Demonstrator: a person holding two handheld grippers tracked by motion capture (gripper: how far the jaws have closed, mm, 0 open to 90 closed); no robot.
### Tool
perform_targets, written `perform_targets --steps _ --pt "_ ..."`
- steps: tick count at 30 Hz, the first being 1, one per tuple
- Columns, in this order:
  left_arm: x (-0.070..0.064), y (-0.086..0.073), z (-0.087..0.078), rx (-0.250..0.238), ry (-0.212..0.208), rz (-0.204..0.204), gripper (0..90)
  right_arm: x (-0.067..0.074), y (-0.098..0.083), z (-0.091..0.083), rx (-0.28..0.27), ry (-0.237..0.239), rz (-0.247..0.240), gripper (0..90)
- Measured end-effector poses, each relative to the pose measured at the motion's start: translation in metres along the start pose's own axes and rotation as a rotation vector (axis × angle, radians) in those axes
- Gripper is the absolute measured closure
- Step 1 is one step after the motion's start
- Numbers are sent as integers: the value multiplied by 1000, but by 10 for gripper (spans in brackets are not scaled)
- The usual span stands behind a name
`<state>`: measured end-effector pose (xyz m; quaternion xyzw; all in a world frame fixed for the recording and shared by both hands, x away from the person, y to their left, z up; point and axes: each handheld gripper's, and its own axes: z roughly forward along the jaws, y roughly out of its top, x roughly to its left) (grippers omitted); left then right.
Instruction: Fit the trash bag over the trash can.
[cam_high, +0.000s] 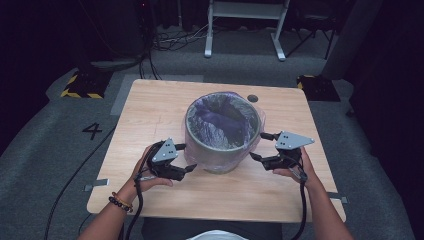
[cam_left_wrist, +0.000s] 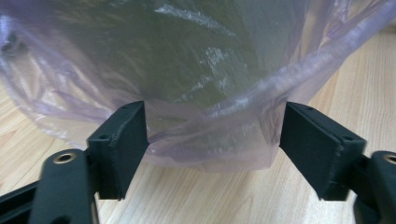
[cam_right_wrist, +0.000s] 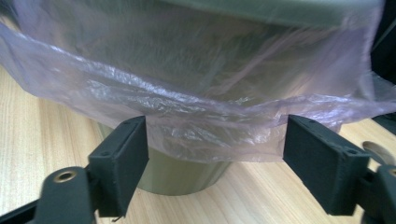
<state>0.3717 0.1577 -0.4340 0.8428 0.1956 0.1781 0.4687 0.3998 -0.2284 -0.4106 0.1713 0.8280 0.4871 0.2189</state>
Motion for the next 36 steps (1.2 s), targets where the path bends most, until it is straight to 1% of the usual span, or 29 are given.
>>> perform_targets --steps 1,2,3,4,5,6,7,9,10,11,12,14,15,19,23,25,28,29,31,32,34,36 --pt "0 1 2 0 9 7 350 0 -1 2 -6 5 2 298" --pt "1 1 4 4 23 9 428 0 -1 4 -9 9 8 386" --pt "2 1 6 17 36 11 473 0 -2 6 -6 3 8 450" --pt "2 1 7 21 29 16 553 0 -2 7 -7 5 8 492" --pt "3 1 9 24 19 22 635 0 -2 8 -14 19 7 574" --pt "3 1 10 37 24 30 704 1 -3 8 -20 19 4 666" --pt "3 1 12 53 33 47 772 2 -3 9 -14 9 -1 721" --pt "3 1 15 62 38 64 871 4 -5 10 -16 17 -12 832" --pt "4 1 15 62 38 65 894 4 -5 10 -12 11 -11 868" --pt "5 1 16 66 40 67 897 4 -6 10 -6 7 -9 887" --pt "5 1 16 70 38 68 898 4 -7 10 -3 13 -9 896" --pt "6 0 17 79 37 68 899 3 -9 9 -4 23 -2 900" --pt "7 -1 19 82 32 65 899 3 -11 9 1 28 2 900" --pt "7 -6 22 108 21 73 900 1 -19 9 24 42 15 900" --pt "8 -10 24 127 19 74 900 -2 -28 10 39 53 47 900" --pt "9 -12 25 133 8 63 900 -3 -32 12 50 63 61 900" --pt "8 -16 29 157 2 68 900 -5 -36 16 75 70 81 900" --pt "8 -18 31 165 1 69 900 -6 -37 17 76 75 86 900" --pt "8 -21 33 168 -4 60 900 -6 -38 20 93 73 88 900" --pt "9 -23 34 169 -8 55 900 -7 -39 21 103 81 94 900" --pt "10 -24 35 181 -11 54 899 -8 -41 24 128 84 103 900" --pt "10 -26 37 185 -14 47 899 -8 -42 26 136 92 114 900"
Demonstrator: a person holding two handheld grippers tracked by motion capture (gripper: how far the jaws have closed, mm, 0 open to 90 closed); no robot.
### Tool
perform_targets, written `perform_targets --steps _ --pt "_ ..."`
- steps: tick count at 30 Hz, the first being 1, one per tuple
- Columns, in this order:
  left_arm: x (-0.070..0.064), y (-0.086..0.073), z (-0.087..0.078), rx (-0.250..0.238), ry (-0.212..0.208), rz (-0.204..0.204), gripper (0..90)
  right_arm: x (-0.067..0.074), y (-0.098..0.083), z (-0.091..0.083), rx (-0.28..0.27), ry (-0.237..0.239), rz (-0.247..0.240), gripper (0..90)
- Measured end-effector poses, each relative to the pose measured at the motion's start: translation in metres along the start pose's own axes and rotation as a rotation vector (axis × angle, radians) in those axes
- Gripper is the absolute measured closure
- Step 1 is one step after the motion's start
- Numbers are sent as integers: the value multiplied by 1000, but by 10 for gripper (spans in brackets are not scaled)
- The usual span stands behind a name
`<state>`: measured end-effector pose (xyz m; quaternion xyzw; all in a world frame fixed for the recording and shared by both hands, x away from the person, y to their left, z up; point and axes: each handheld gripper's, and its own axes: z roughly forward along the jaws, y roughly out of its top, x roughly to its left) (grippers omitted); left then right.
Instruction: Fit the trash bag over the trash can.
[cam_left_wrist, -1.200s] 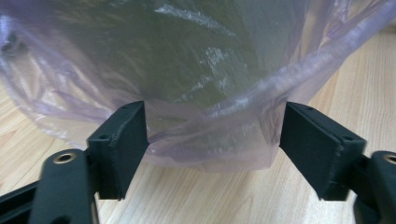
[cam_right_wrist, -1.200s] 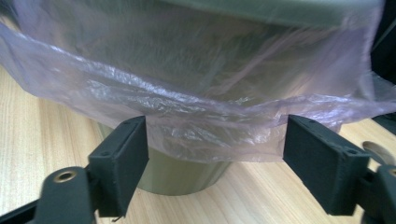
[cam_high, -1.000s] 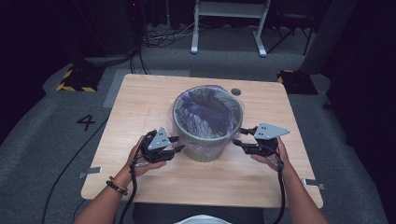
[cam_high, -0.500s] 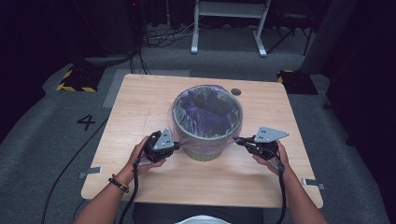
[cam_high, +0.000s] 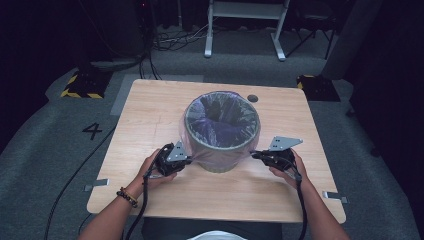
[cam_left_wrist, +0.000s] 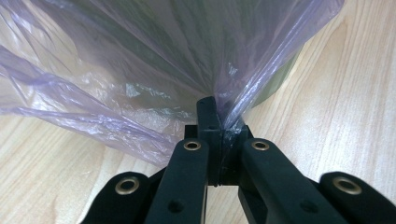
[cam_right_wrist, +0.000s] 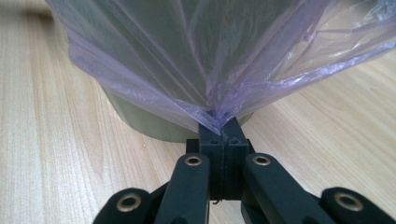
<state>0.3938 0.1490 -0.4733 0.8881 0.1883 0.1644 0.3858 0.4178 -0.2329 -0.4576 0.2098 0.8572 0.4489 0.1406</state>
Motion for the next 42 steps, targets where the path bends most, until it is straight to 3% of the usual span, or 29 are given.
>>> perform_targets --steps 7,9,17,21,29,32,38,42 --pt "2 -2 4 8 -18 -11 893 -3 -2 4 37 7 16 900" --pt "2 -2 2 -6 -32 -26 835 -3 -3 4 40 9 19 900" --pt "-4 -4 -16 -57 -12 -49 350 -7 -4 -5 6 0 43 895" --pt "-5 -5 -26 -88 -3 -73 233 -8 -4 -11 -17 -1 50 873" --pt "0 -21 -40 -91 52 -122 190 -7 -3 -21 -54 -8 52 821" --pt "2 -26 -41 -70 50 -133 188 -7 -3 -23 -64 -10 58 820" --pt "10 -42 -40 -17 50 -202 186 -6 -2 -27 -80 -24 60 807" --pt "12 -48 -36 15 42 -218 190 -7 -2 -30 -87 -31 60 801"
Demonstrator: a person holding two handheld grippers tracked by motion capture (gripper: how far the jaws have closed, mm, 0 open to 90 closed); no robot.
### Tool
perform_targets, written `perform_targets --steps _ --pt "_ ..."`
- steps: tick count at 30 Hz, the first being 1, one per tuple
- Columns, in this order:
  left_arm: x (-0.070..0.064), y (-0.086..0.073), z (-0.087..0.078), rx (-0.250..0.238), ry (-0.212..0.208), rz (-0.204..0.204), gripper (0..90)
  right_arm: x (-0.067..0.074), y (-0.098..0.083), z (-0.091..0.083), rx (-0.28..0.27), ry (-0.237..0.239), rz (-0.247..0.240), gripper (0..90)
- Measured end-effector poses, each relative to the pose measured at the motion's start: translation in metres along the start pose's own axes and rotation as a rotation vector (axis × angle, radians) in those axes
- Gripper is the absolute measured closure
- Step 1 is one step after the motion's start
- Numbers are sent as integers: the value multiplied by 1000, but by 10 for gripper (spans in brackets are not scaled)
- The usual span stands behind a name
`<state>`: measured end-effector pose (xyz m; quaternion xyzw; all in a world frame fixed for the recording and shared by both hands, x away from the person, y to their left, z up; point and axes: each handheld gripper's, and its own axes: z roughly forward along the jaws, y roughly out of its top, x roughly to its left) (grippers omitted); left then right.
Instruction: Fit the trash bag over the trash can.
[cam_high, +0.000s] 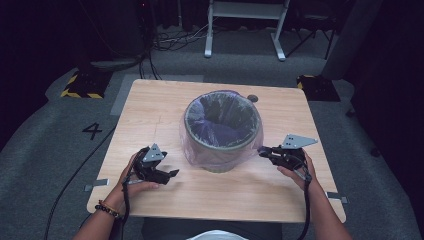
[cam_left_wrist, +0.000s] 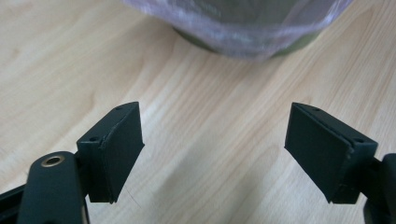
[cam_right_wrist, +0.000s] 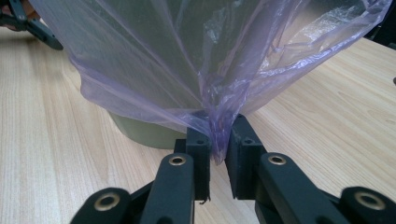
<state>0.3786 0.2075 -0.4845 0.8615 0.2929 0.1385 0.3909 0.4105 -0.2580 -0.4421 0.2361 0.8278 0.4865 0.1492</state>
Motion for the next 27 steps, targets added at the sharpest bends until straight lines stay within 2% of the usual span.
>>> perform_targets --steps 6,8,12,14,18,20,22,24,27 --pt "4 -6 6 14 -15 -48 208 -1 0 -2 -6 -16 10 790" --pt "7 -8 8 19 -18 -69 202 -2 -1 -3 -4 -20 11 825" --pt "11 -11 10 30 -10 -100 193 -4 -2 -2 11 -29 15 836" --pt "11 -12 12 46 -1 -103 190 -6 -3 -1 30 -35 22 784" --pt "11 -12 13 44 -2 -100 184 -12 -5 -1 58 -54 54 599" --pt "11 -13 13 38 1 -94 182 -14 -7 -2 66 -52 65 594" --pt "11 -13 14 47 7 -82 183 -17 -8 -4 62 -58 76 541" --pt "9 -12 15 56 21 -50 179 -20 -9 -6 59 -55 88 518" --pt "8 -11 16 62 21 -45 163 -23 -12 -9 63 -55 92 469"
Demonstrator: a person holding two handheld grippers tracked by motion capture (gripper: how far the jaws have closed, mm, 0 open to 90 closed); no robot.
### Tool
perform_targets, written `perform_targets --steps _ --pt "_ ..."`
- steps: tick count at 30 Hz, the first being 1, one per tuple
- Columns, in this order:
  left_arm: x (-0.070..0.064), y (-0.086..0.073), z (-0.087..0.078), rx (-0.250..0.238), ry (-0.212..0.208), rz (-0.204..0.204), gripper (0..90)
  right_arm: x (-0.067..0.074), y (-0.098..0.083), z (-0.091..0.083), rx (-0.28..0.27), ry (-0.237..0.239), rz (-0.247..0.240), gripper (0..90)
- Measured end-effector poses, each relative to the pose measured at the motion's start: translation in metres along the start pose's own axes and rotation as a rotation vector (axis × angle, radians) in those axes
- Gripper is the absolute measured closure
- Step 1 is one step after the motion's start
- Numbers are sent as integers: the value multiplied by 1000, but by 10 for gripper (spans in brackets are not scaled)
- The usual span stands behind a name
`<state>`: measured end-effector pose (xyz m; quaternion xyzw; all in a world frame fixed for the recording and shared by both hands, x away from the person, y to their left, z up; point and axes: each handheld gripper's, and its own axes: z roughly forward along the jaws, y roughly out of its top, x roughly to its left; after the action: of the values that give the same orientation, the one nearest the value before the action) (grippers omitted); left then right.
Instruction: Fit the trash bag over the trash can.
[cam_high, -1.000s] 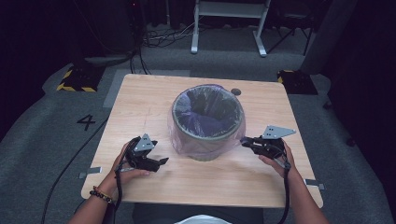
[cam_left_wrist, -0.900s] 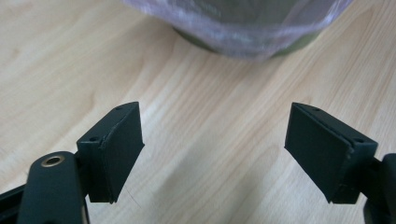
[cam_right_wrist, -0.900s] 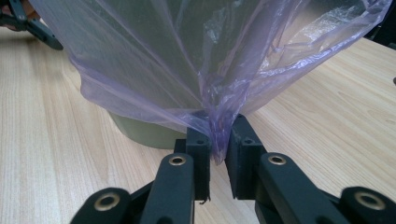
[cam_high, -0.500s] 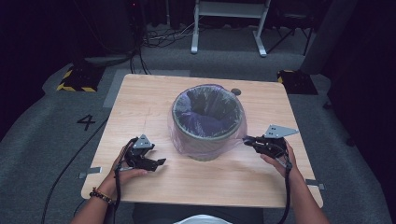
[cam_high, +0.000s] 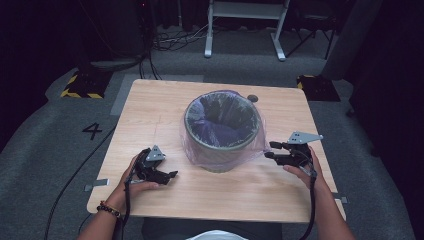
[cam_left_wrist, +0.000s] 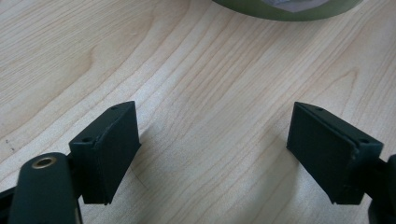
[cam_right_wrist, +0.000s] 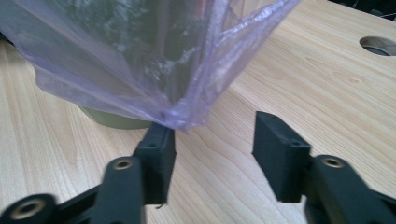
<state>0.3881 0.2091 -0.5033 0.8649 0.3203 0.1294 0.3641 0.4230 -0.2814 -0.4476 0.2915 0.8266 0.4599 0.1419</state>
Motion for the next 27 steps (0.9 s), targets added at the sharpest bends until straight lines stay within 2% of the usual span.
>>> perform_targets --steps 5,7,9,12,15,21,27 --pt "0 1 1 1 5 -1 153 -6 -7 -1 32 -6 5 314" --pt "0 1 1 1 5 -1 152 -10 -10 -2 35 4 23 293" --pt "0 1 1 1 3 -2 152 -11 -11 -5 32 8 17 249" --pt "0 1 1 2 2 0 151 -11 -12 -10 3 15 18 235" --pt "0 1 1 2 2 0 150 -9 -10 -16 -22 1 17 223" --pt "0 1 1 2 2 0 150 0 1 -26 -97 -7 -10 209" --pt "0 1 1 2 2 0 150 8 10 -27 -116 -20 -34 208"
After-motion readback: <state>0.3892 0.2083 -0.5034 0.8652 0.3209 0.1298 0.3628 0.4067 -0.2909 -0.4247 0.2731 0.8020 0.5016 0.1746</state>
